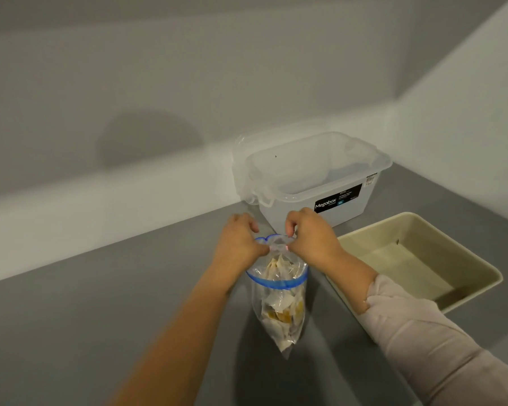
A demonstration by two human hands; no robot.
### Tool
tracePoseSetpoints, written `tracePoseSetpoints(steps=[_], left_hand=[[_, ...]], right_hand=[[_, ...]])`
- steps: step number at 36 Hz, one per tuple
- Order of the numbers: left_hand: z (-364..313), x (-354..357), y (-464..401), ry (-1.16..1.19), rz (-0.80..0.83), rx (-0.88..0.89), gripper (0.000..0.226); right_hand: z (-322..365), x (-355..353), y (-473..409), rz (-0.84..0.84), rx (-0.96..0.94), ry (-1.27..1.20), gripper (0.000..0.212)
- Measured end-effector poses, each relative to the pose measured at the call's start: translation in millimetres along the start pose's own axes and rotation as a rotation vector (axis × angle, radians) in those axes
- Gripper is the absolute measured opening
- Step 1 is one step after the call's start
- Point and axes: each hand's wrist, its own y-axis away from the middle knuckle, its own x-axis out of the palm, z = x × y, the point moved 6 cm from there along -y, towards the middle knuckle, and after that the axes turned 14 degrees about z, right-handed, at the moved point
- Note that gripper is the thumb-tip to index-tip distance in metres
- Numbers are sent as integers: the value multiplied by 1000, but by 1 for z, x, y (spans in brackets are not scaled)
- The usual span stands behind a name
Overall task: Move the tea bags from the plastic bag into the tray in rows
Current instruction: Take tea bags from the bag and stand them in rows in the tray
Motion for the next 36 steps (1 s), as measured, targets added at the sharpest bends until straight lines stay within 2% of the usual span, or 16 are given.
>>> tracePoseSetpoints(steps=[2,5,8,11,14,20,24,29,33,36], left_hand=[[-12,0,3,-220,26,73,18],[-19,9,3,-424,98,79,11],[-20,20,3,-609,155,16,22],[-17,22,-1,-792,155,-21,34],[-9,16,-2,-747,199,-53,53],[10,5,4,-573,316,-76,83],[7,8,7,-502,396,-69,94],[-3,17,9,-416,460,-56,105],[0,16,9,-414,450,-90,109],[1,15,9,-414,420,-84,103]], right_hand=[[6,3,-1,71,-34,107,31],[10,5,0,180,4,197,23],[9,8,1,248,51,277,27],[2,9,0,264,63,341,47],[-5,5,-1,258,79,334,59],[-20,-7,4,291,150,380,60],[-22,-8,7,299,190,374,67],[-16,-5,9,240,203,173,85],[-18,3,12,322,201,244,101],[-21,6,12,356,200,246,101]])
